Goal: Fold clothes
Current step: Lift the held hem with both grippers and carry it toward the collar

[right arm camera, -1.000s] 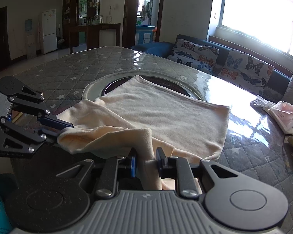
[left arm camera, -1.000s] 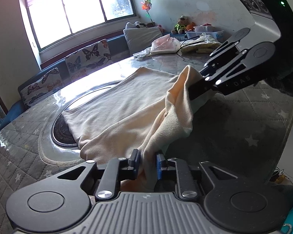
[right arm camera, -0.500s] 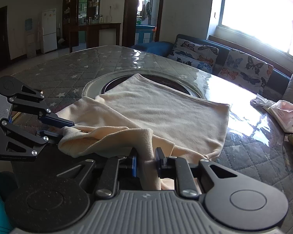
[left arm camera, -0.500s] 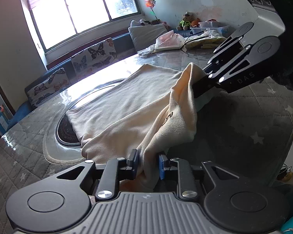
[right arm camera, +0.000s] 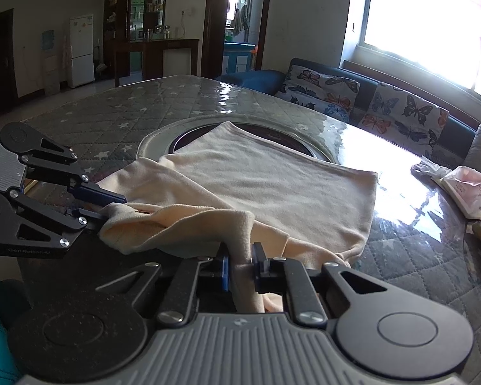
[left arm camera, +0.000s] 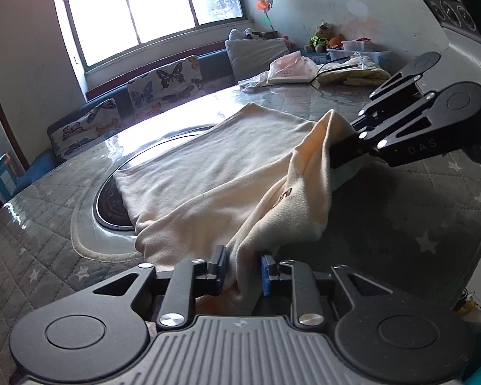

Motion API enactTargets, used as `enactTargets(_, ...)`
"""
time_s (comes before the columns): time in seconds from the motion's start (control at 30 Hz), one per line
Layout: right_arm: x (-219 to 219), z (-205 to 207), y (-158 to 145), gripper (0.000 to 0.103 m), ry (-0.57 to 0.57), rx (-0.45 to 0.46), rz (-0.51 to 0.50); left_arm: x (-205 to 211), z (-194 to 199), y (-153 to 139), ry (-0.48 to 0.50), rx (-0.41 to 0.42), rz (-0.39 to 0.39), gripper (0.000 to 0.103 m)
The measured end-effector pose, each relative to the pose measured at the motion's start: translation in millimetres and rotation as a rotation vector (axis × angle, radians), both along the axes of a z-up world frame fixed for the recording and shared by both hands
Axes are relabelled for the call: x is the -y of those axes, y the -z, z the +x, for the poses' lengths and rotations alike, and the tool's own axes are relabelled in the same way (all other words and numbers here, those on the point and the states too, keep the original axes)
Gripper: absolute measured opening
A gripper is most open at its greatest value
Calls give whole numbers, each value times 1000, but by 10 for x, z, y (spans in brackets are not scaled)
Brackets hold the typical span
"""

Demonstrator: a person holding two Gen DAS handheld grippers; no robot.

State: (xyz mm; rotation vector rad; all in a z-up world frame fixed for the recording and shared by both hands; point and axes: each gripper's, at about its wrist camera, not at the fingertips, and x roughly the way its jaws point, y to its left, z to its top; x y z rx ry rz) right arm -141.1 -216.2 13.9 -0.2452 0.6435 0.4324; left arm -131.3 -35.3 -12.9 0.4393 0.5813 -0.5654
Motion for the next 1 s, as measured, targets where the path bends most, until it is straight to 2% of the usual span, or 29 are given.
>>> enactTargets(0.3,12,18,23,12,0,-10,1,17,-9,8,13,6,18,27)
enactTargets(0.4,18,-18,12,10,-3,-3,9,-22,-1,-18,26,2,3,18)
enactTargets(0.57,21,-90,-32,9,-14,14,14,-98,-44,-119,55,14,-29,12)
enactTargets(1.0,42,-425,-236,9,-66,37,5,-229,-299,-343,141,-28,-72,11)
